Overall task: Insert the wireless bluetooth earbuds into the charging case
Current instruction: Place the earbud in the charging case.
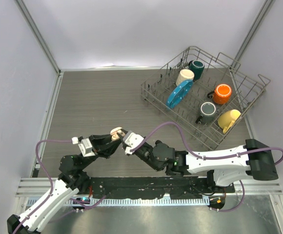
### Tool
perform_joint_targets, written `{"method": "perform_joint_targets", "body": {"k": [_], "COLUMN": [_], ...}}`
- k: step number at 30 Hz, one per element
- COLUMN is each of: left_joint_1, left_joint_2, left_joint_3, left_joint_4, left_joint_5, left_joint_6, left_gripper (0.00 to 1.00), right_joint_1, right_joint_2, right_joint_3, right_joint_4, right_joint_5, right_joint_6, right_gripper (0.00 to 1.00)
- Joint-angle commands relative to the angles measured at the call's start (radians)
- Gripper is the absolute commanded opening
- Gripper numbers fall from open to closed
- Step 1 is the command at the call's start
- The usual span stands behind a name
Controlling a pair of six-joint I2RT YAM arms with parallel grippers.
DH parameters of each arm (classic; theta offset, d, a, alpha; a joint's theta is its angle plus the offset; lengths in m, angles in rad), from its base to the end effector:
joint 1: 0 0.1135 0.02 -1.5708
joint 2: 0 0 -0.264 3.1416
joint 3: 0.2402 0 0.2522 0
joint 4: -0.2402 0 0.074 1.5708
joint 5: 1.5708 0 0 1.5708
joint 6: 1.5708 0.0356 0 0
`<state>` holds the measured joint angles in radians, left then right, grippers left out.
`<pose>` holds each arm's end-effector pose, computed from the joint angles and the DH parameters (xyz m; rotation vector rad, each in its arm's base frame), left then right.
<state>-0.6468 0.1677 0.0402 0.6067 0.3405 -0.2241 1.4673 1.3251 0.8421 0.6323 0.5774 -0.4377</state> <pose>0.0772 -0.0732 0.2355 0.5488 1.0359 -0.9592 0.0507 0.2996 0.3244 -0.8488 1.1882 0.4327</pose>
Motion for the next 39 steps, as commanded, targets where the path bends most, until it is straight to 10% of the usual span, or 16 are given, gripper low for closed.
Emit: {"method": "perform_joint_targets", "body": {"k": [1,39], "left_joint_1": [-0.001,-0.001], "left_joint_2": [-0.023,-0.045], "left_joint_3": [-0.033,-0.034], "left_joint_4": [0.073,0.108], "left_joint_5": [-0.023,-0.08], "left_joint_6": [0.006,0.015], "left_gripper": [0.0,0.0], "right_joint_1": [0.005,0.007], "right_joint_2": [0.014,-0.023], "right_joint_3": [0.022,0.003], "right_joint_4": [0.027,-0.049], "right_joint_5": [0.081,0.015], "right_joint_6": [-0.029,0.07], "right_gripper": [0.01,0.05]}}
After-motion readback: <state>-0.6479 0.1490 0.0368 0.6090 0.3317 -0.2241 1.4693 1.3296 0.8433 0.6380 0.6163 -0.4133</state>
